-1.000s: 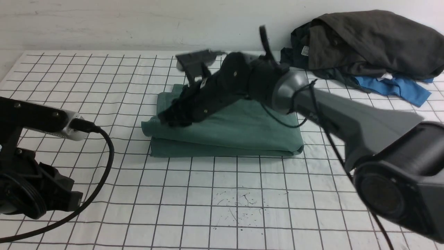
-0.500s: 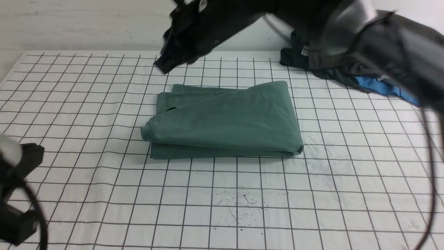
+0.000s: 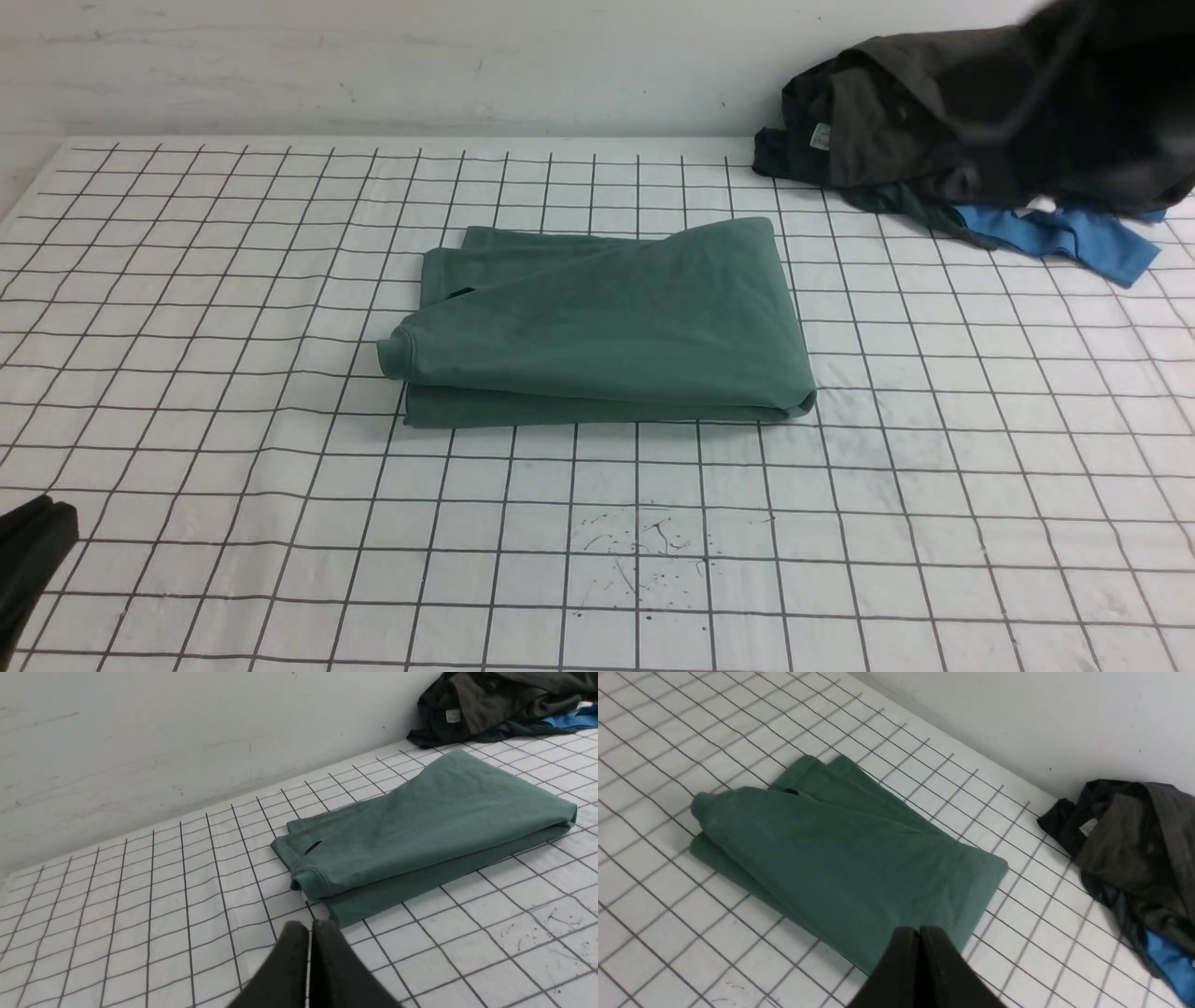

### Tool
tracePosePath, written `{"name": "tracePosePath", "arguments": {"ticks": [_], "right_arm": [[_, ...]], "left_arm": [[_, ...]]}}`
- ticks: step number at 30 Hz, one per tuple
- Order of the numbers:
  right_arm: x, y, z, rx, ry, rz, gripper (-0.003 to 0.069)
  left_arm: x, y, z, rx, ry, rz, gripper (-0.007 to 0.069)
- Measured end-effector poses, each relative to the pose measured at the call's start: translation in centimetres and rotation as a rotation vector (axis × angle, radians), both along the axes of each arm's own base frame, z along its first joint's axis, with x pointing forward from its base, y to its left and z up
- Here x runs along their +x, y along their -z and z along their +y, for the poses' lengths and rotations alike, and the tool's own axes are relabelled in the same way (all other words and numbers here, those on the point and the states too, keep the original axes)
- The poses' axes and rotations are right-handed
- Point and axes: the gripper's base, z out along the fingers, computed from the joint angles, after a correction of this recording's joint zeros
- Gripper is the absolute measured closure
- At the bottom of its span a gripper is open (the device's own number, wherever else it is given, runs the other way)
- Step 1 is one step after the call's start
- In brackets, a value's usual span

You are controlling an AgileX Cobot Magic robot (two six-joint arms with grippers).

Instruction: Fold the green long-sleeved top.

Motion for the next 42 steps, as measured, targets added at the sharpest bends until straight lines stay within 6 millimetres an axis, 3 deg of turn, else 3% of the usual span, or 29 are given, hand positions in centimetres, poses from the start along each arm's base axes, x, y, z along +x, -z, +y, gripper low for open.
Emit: {"name": "tracePosePath", "arguments": {"ticks": [1, 2, 3, 6, 8, 14, 21, 30, 35, 38, 42], "right_arm": [[0.1, 0.5, 0.1, 0.000, -0.002, 0.000, 0.0671], [-2.4, 2.2, -0.8, 0.116, -0.027, -0.104, 0.0671], [-2.7, 2.4, -0.9, 0.127, -0.031, -0.117, 0.0671], [-7.3, 5.2, -2.4, 0.320, -0.118, -0.319, 0.0673], [-9.3, 5.9, -3.2, 0.397, -0.161, -0.401, 0.0673], [-12.4, 10.6, -5.1, 0.431, -0.195, -0.420, 0.0673], [-13.6, 14.6, -6.2, 0.416, -0.194, -0.398, 0.0673], [-14.2, 18.4, -7.2, 0.427, -0.135, -0.349, 0.0673], [-14.4, 18.7, -9.4, 0.523, 0.137, -0.443, 0.0673], [-14.4, 18.9, -10.0, 0.500, 0.235, -0.462, 0.0673], [-14.2, 20.6, -10.8, 0.368, 0.403, -0.343, 0.0673]], "left_arm": [[0.0, 0.0, 0.0, 0.000, 0.001, 0.002, 0.0631], [-0.1, 0.2, -0.1, 0.003, 0.009, 0.017, 0.0631], [-0.1, 0.2, -0.1, 0.004, 0.011, 0.020, 0.0631], [-0.1, 0.3, -0.2, 0.007, 0.022, 0.038, 0.0631], [-0.1, 0.4, -0.2, 0.009, 0.026, 0.045, 0.0631], [-0.2, 0.6, -0.3, 0.011, 0.035, 0.062, 0.0631], [-0.2, 0.6, -0.3, 0.013, 0.041, 0.071, 0.0631], [-0.2, 0.7, -0.3, 0.013, 0.042, 0.073, 0.0631], [-0.2, 0.7, -0.3, 0.013, 0.042, 0.073, 0.0631], [-0.2, 0.7, -0.3, 0.013, 0.042, 0.073, 0.0631], [-0.3, 0.7, -0.3, 0.013, 0.042, 0.073, 0.0631]]}}
